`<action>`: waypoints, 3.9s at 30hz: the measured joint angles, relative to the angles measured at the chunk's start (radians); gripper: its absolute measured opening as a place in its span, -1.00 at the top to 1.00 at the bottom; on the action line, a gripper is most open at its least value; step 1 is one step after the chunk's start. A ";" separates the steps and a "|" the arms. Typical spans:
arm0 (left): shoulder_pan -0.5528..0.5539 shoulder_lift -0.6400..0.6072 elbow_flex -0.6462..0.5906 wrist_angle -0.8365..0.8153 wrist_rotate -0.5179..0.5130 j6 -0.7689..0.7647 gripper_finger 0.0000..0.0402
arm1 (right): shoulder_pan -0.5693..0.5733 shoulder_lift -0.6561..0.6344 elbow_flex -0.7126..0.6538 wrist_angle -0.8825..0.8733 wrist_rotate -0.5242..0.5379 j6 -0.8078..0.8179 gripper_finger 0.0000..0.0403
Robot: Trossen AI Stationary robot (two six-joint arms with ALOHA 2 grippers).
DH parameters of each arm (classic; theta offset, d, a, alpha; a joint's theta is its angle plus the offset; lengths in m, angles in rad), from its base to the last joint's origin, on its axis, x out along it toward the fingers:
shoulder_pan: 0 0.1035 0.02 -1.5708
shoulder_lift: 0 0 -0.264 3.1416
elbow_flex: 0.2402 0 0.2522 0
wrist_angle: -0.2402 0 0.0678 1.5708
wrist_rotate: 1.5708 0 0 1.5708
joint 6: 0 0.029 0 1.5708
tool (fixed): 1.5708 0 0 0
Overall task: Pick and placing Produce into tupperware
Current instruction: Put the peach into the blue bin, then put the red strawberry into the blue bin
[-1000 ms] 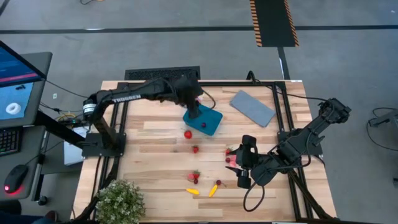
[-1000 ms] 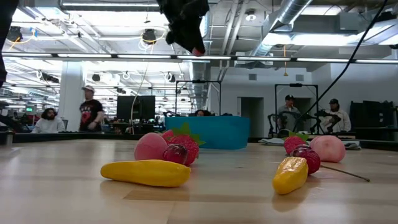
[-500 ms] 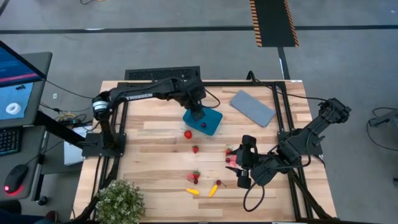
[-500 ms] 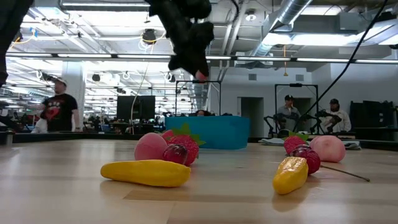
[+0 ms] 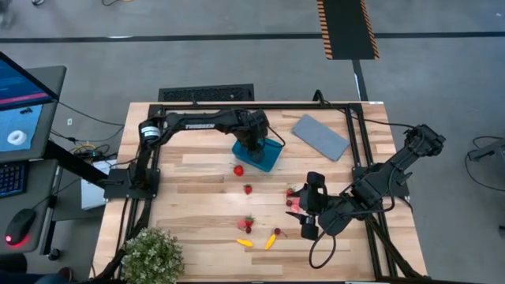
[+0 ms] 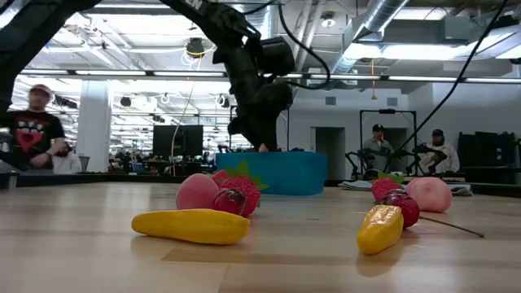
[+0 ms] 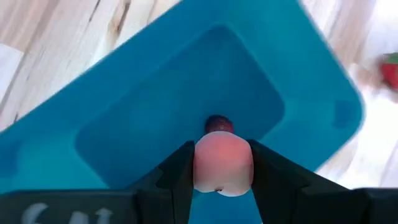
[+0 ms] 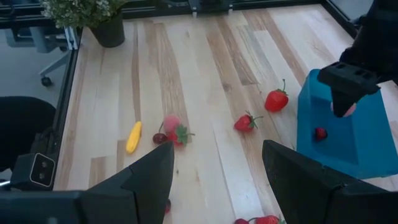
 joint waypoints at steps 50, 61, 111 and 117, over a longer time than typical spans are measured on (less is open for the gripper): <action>-0.178 -0.273 0.032 -0.107 -0.272 0.113 -0.14 | -0.077 0.001 -0.036 -0.120 -0.029 0.068 -0.34; -0.451 -0.416 0.032 -0.149 -0.529 0.030 -0.14 | -0.095 0.001 -0.050 -0.115 -0.026 0.019 -0.34; -0.934 -0.417 0.025 -0.409 -0.770 -0.303 -0.14 | -0.551 0.520 0.150 0.225 -0.742 -0.456 -0.34; -0.939 -0.417 0.025 -0.403 -0.769 -0.303 -0.14 | -0.561 0.601 0.212 0.198 -0.737 -0.495 -0.34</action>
